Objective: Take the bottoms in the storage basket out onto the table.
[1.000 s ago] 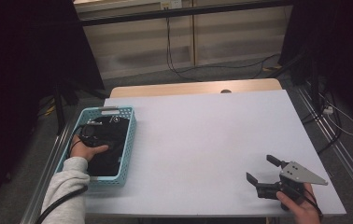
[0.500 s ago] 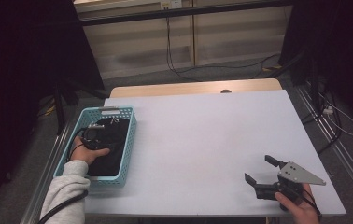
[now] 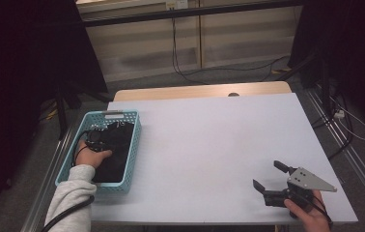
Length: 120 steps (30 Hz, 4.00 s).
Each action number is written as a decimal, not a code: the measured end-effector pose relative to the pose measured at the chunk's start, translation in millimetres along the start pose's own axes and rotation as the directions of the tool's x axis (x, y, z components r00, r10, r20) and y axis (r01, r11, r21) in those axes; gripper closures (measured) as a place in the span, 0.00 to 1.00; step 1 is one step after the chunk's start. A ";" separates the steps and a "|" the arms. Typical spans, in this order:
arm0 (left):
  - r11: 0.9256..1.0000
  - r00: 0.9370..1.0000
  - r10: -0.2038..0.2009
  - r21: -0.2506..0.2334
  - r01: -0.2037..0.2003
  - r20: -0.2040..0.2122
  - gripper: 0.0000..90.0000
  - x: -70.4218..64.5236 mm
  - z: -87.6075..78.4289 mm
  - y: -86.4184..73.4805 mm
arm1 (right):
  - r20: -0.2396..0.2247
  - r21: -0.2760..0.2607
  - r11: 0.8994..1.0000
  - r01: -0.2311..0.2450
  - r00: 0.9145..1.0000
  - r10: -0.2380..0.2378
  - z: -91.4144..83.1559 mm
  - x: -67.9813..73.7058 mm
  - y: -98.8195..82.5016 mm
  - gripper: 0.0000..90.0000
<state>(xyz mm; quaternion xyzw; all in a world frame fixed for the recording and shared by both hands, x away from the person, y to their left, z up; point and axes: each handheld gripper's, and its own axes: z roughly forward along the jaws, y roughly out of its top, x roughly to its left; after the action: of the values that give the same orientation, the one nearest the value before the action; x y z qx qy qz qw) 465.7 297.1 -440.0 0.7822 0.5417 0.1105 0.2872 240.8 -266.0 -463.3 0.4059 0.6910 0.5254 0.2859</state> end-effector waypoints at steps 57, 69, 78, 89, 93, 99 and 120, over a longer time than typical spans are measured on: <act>0.912 0.878 0.296 -0.385 -0.143 0.375 0.85 -211.7 -117.9 167.0 | 0.001 -0.014 1.000 -0.009 1.000 0.009 -1.1 -1.6 1.1 0.03; 0.905 0.828 0.336 -0.397 -0.152 0.450 0.85 -259.2 -100.5 164.1 | 0.000 -0.013 1.000 -0.005 1.000 0.005 -1.3 -0.3 1.9 0.03; 0.911 0.822 0.339 -0.377 -0.166 0.457 0.84 -261.8 -73.1 147.2 | 0.001 -0.013 1.000 -0.003 1.000 0.003 -1.9 -0.4 1.7 0.03; 0.937 0.873 0.305 -0.281 -0.205 0.380 0.80 -218.6 -2.5 74.0 | 0.012 0.037 0.997 0.061 0.998 -0.062 2.4 6.0 2.6 0.03; 0.949 0.890 0.274 -0.251 -0.190 0.364 0.77 -203.5 15.3 42.3 | 0.013 0.042 0.997 0.059 0.998 -0.060 5.4 8.4 3.4 0.02; 0.954 0.909 0.244 -0.255 -0.161 0.338 0.66 -189.1 24.1 17.5 | 0.019 0.061 0.995 0.085 0.996 -0.086 9.4 12.8 5.5 0.02; 0.929 0.926 0.300 -0.291 -0.229 0.230 0.16 -174.9 1.1 -1.6 | -0.020 0.182 0.977 0.114 0.993 -0.112 63.0 35.5 20.7 0.02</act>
<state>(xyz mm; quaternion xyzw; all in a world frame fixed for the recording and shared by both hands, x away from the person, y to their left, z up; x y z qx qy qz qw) 397.0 137.8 -417.6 0.8120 0.3669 0.1105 0.4402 279.9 -201.9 -460.3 0.3880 0.7596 0.4445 0.2736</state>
